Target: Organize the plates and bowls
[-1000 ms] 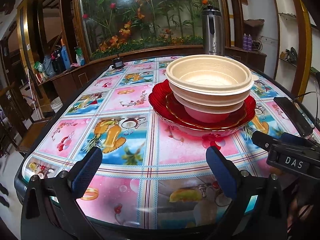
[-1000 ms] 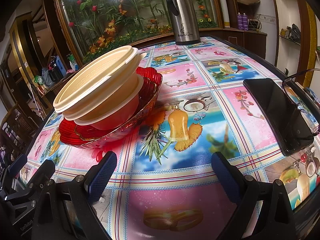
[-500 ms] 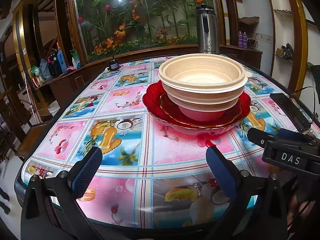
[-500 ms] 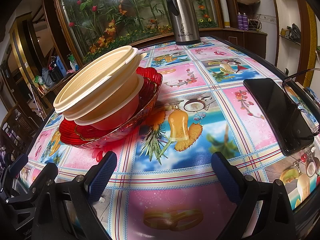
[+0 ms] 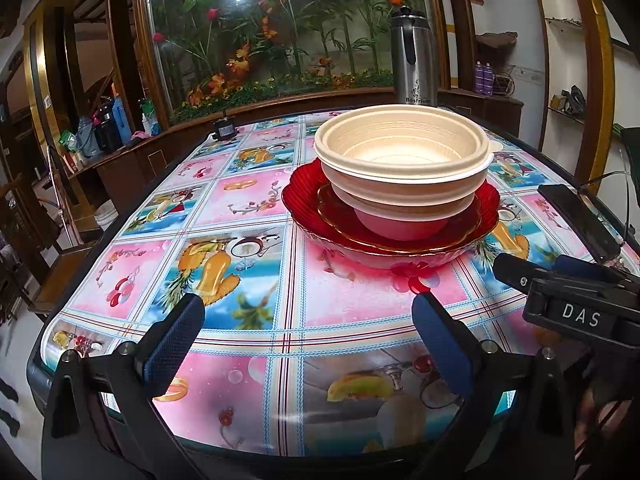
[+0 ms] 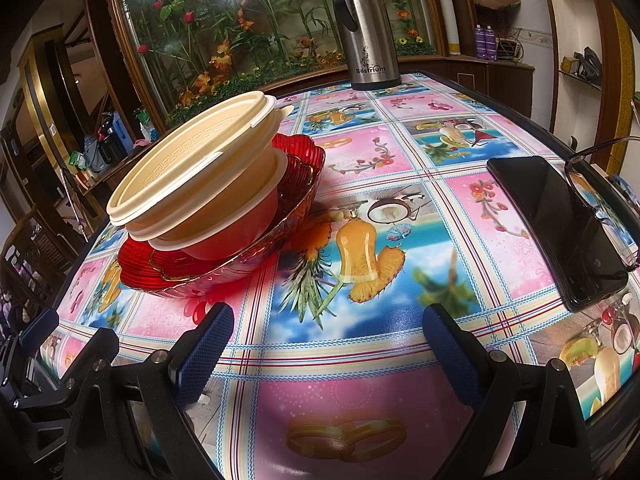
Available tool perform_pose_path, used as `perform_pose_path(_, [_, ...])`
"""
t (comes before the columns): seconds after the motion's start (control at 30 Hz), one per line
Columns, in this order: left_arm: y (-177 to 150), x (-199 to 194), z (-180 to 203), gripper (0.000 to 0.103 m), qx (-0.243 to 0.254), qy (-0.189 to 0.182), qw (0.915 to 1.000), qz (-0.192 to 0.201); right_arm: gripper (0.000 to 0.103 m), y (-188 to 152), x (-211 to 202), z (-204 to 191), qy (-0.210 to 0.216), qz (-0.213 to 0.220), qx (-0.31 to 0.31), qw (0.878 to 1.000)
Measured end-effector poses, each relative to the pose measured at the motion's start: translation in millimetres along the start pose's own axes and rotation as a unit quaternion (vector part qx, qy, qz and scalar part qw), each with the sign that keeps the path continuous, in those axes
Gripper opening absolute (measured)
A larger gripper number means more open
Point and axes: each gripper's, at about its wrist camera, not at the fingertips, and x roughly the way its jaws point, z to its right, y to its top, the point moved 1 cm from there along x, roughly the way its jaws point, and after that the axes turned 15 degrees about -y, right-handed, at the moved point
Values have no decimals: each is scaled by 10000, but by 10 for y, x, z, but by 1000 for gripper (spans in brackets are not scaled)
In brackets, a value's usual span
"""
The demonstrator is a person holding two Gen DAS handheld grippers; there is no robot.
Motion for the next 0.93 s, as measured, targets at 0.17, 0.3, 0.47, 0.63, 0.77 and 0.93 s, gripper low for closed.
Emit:
perform_pose_path(0.17, [-10, 15, -3, 103, -22, -24, 10000, -36, 97, 0, 0, 0, -2, 1, 1, 10000])
perform_pose_path(0.3, [-10, 11, 12, 103, 6, -20, 10000, -27, 97, 1, 1, 0, -3, 0, -1, 10000])
perform_pose_path(0.47, [-9, 12, 12, 103, 16, -30, 10000, -32, 97, 0, -1, 0, 0, 1, 2, 10000])
perform_pose_path(0.63, [-8, 13, 16, 103, 29, -66, 10000, -41, 97, 0, 0, 0, 0, -2, 0, 10000])
perform_pose_path(0.77, [-6, 9, 17, 103, 9, -226, 9997, -78, 97, 0, 1, 1, 4, -3, 3, 10000])
perform_pose_path(0.93, [-11, -53, 75, 103, 120, -345, 9993, 29, 97, 0, 1, 1, 5, -2, -3, 10000])
